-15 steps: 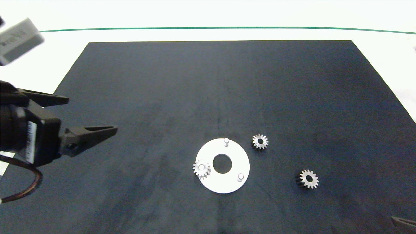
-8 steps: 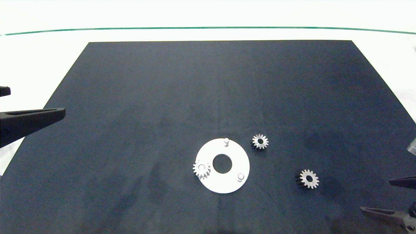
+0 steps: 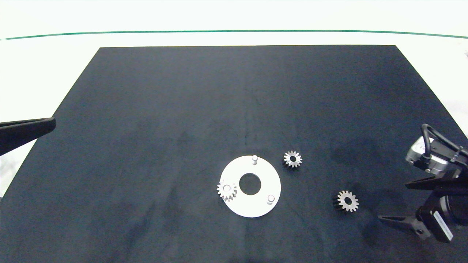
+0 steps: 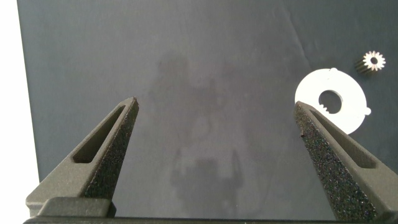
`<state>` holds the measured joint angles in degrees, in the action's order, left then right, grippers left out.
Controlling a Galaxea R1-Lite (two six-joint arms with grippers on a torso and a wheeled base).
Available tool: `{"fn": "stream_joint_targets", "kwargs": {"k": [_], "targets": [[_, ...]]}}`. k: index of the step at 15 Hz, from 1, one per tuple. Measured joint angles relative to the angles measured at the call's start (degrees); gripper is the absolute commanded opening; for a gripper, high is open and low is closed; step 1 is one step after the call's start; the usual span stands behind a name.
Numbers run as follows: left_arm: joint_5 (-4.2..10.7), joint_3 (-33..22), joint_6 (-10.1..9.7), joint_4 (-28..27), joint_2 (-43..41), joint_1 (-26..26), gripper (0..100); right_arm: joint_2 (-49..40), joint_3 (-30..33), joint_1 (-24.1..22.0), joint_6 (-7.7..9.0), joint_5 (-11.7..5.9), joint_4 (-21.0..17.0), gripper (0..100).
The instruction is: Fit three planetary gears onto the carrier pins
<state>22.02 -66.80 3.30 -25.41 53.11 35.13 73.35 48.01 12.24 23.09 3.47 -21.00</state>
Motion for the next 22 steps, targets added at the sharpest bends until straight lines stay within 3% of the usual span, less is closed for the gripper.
{"fn": "stream_joint_targets", "kwargs": {"k": [2,5,8,11,14,19,22], "targets": [[0.00,0.7,0.02,0.0,-0.4,0.0,100,2.6,0.0,1.2,0.06,1.49,2.1,100],[-0.02,1.8,0.02,0.1,-1.1,-0.1,100,5.5,0.2,4.7,0.04,1.79,3.8,100],[-0.02,2.2,0.02,0.1,-1.7,-0.1,100,7.5,0.7,7.7,0.61,1.04,5.5,100],[0.00,2.8,0.02,0.1,-2.3,-0.1,100,9.2,1.0,9.7,1.83,-2.55,5.7,100],[-0.02,3.2,0.02,0.1,-2.7,-0.1,100,10.6,0.9,10.4,2.18,-4.29,9.0,100],[-0.02,5.0,0.02,0.0,-3.7,-0.1,100,12.2,0.2,11.4,2.07,-4.40,10.2,100],[-0.02,5.4,0.09,0.1,-4.0,-0.1,100,12.6,0.1,11.8,2.13,-4.68,10.3,94]]}}
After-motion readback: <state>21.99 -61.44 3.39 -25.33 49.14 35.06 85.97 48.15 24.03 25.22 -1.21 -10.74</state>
